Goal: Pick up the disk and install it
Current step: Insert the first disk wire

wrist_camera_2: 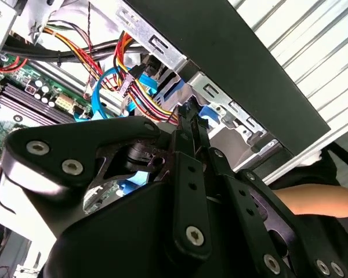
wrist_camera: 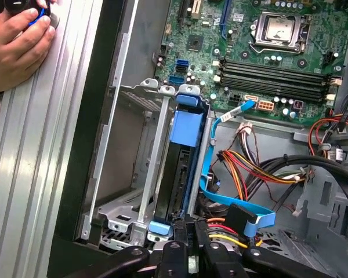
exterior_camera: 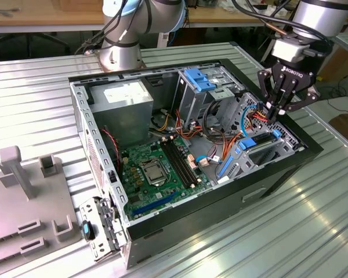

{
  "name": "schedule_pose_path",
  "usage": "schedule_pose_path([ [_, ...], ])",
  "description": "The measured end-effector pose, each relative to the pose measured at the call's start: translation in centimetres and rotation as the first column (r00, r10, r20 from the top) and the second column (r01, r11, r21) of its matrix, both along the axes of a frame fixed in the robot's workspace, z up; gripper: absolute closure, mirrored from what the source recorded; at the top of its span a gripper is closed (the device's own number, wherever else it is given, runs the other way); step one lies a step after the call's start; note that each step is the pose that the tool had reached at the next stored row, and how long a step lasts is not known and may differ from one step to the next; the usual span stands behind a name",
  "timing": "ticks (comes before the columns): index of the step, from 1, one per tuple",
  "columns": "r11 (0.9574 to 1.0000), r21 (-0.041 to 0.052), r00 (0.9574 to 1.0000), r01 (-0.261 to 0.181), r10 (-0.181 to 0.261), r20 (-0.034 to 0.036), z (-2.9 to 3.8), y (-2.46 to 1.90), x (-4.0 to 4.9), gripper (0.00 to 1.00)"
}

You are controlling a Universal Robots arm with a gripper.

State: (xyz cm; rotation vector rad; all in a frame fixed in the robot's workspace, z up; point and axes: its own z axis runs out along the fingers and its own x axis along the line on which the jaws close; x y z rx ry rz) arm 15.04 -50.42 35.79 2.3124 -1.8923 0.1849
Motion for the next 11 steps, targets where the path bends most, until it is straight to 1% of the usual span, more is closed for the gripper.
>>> schedule_pose_path([
  [4, 0.9992, 0.0003, 0.9992, 0.040, -0.040, 0.0001, -0.05, 0.00, 0.00, 0.83],
  [6, 0.9957, 0.0002, 0.9957, 0.092, -0.092, 0.0002, -0.10, 0.00, 0.00, 0.83],
  [7, 0.9939, 0.0003, 0.9939, 0.110, -0.110, 0.0001, -0.11, 0.00, 0.00, 0.83],
  [8, 0.9927, 0.0003, 0.9927, 0.121, -0.121, 0.0001, -0.12, 0.00, 0.00, 0.83],
  [9, 0.9900, 0.0002, 0.9900, 0.141, -0.141, 0.0002, -0.13, 0.00, 0.00, 0.83],
  [11, 0.9866, 0.0003, 0.9866, 0.163, -0.163, 0.0002, -0.14, 0.00, 0.00, 0.83],
])
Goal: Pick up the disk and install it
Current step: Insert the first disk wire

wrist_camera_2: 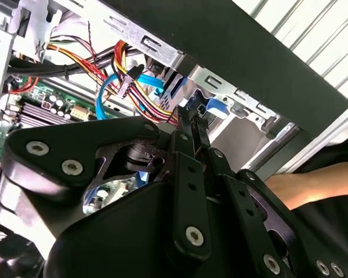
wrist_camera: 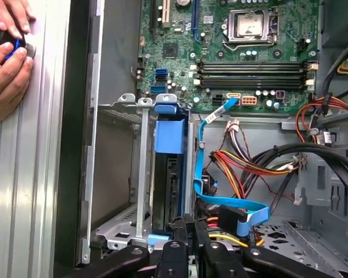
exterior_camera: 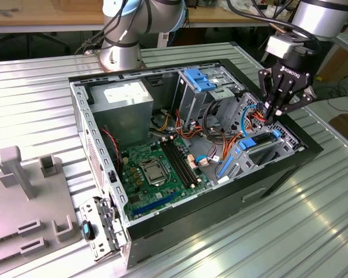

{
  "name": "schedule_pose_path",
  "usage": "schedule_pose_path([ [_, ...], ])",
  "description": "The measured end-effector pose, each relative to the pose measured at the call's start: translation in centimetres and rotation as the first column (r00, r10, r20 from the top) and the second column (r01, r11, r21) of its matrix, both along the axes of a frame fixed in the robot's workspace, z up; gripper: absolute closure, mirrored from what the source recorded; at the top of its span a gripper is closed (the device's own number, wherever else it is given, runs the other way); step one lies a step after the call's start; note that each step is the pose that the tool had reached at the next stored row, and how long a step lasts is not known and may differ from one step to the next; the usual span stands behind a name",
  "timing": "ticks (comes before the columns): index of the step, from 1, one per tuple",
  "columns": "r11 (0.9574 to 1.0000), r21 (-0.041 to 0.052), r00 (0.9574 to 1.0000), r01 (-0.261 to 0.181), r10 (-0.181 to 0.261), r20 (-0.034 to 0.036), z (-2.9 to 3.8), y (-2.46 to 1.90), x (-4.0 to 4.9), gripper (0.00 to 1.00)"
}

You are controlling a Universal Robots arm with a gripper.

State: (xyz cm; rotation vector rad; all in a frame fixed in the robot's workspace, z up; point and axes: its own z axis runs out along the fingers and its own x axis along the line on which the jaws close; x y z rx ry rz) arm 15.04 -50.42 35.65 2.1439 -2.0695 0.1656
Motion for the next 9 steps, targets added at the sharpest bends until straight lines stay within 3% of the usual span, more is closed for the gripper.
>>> schedule_pose_path([
  [4, 0.9997, -0.0001, 0.9997, 0.025, -0.025, 0.0011, -0.01, -0.05, -0.03, 0.83],
  [6, 0.9997, 0.0002, 0.9997, 0.024, -0.024, 0.0031, -0.02, -0.48, -0.27, 0.83],
  [9, 0.9998, 0.0004, 0.9998, 0.022, -0.022, 0.0047, -0.02, -0.75, -0.74, 0.83],
])
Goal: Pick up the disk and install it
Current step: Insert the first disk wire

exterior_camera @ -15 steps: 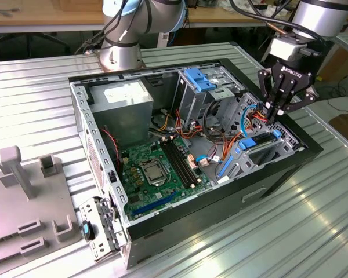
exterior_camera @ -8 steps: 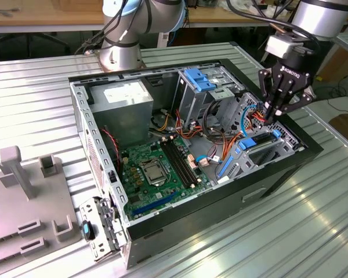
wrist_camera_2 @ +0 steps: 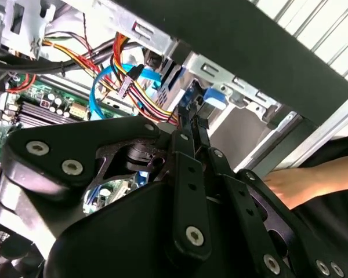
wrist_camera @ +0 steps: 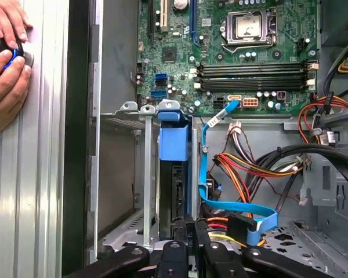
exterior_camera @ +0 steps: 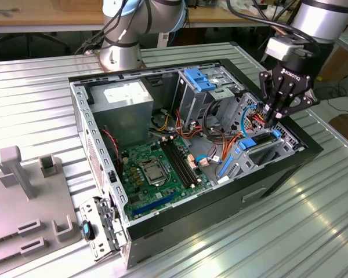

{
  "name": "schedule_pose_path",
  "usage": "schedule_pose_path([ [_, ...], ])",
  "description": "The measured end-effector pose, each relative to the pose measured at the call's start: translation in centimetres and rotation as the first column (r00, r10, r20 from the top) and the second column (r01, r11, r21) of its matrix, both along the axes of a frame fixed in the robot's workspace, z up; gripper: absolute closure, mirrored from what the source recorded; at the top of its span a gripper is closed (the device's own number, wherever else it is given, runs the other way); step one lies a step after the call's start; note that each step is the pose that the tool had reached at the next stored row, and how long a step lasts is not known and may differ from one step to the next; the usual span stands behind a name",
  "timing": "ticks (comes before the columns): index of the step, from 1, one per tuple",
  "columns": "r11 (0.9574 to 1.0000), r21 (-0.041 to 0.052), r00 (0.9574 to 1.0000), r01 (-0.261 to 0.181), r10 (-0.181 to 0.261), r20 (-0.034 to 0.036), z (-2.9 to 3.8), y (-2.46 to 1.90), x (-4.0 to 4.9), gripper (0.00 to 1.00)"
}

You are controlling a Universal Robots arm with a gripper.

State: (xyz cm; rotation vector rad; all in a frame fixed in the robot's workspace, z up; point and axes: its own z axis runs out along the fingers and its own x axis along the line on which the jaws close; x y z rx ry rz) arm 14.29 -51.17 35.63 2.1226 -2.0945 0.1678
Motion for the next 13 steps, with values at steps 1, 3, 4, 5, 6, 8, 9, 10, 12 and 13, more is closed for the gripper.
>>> schedule_pose_path([
  [1, 1.0000, 0.0010, 1.0000, 0.000, 0.000, 0.0038, 0.00, -0.07, -0.31, 0.83],
  [3, 1.0000, 0.0028, 0.9990, 0.000, 0.000, 0.0448, -0.01, -0.14, -0.57, 0.83],
  [4, 1.0000, 0.0030, 0.9975, 0.000, 0.000, 0.0705, 0.00, -0.15, -0.63, 0.83],
  [5, 1.0000, 0.0033, 0.9962, 0.000, 0.000, 0.0874, -0.02, -0.18, -0.79, 0.83],
  [6, 1.0000, 0.0031, 0.9961, 0.000, 0.000, 0.0883, -0.03, -0.27, -0.97, 0.83],
  [8, 1.0000, 0.0046, 0.9961, 0.000, 0.000, 0.0883, -0.05, -0.70, -1.03, 0.83],
  [9, 1.0000, 0.0053, 0.9961, 0.000, 0.000, 0.0883, -0.05, -0.84, -1.04, 0.83],
  [10, 1.0000, 0.0069, 0.9961, 0.000, -0.001, 0.0882, -0.06, -0.99, -1.07, 0.83],
  [12, 0.9999, 0.0109, 0.9961, 0.000, -0.001, 0.0884, -0.05, -1.12, -1.36, 0.83],
  [13, 0.9999, 0.0110, 0.9960, 0.000, -0.001, 0.0889, -0.05, -1.13, -1.65, 0.83],
])
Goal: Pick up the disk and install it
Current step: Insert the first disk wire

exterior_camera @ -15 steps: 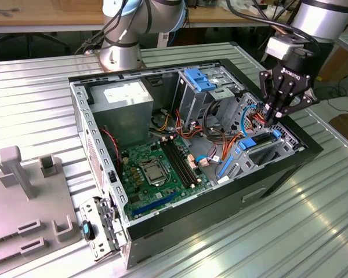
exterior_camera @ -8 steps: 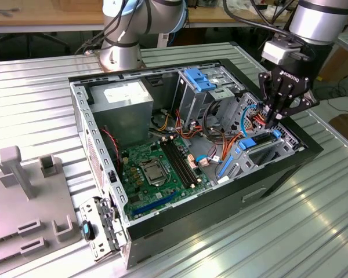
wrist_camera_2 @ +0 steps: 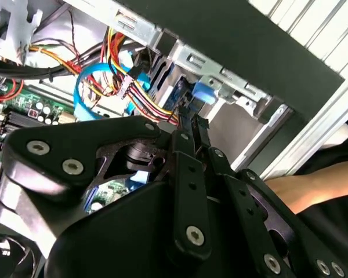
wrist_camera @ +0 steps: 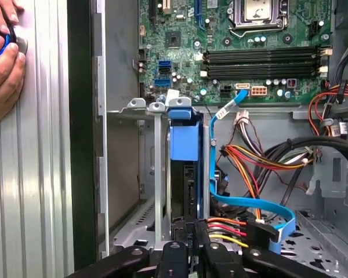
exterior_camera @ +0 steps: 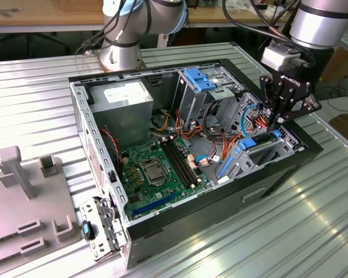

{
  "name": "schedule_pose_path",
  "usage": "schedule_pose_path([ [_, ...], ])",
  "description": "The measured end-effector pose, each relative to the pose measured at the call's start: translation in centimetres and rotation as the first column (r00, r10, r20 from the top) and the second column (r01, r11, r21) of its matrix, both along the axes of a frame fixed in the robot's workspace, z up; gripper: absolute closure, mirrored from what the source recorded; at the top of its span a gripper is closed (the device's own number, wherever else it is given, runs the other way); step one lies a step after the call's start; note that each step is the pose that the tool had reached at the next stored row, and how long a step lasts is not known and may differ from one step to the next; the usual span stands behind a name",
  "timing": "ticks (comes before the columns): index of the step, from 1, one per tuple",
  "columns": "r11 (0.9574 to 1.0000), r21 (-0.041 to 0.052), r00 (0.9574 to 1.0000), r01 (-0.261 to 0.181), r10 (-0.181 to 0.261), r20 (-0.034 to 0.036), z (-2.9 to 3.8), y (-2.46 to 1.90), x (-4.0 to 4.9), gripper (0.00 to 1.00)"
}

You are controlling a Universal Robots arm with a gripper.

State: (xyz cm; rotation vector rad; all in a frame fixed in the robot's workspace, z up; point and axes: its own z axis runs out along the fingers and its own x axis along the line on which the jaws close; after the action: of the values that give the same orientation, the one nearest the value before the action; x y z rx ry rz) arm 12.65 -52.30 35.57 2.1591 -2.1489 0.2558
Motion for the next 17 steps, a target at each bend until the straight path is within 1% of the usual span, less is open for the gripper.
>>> schedule_pose_path([
  [1, 1.0000, 0.0029, 1.0000, 0.000, 0.000, 0.0004, -0.03, -0.01, -0.15, 0.83],
  [2, 0.9999, 0.0105, 1.0000, 0.000, 0.000, 0.0005, -0.06, -0.02, -0.22, 0.83],
  [3, 0.9996, 0.0286, 1.0000, 0.000, 0.000, 0.0005, -0.26, -0.43, -0.27, 0.83],
  [4, 0.9996, 0.0288, 1.0000, -0.001, 0.001, 0.0005, -0.27, -0.51, -0.29, 0.83],
  [5, 0.9995, 0.0292, 0.9999, -0.012, 0.012, 0.0005, -0.30, -0.55, -0.31, 0.83],
  [6, 0.9988, 0.0292, 0.9992, -0.039, 0.039, 0.0005, -0.33, -0.56, -0.34, 0.83],
  [7, 0.9984, 0.0294, 0.9988, -0.049, 0.049, 0.0005, -0.35, -0.56, -0.35, 0.83],
  [17, 0.9982, 0.0296, 0.9986, -0.052, 0.052, 0.0005, -0.73, -0.64, -0.45, 0.83],
])
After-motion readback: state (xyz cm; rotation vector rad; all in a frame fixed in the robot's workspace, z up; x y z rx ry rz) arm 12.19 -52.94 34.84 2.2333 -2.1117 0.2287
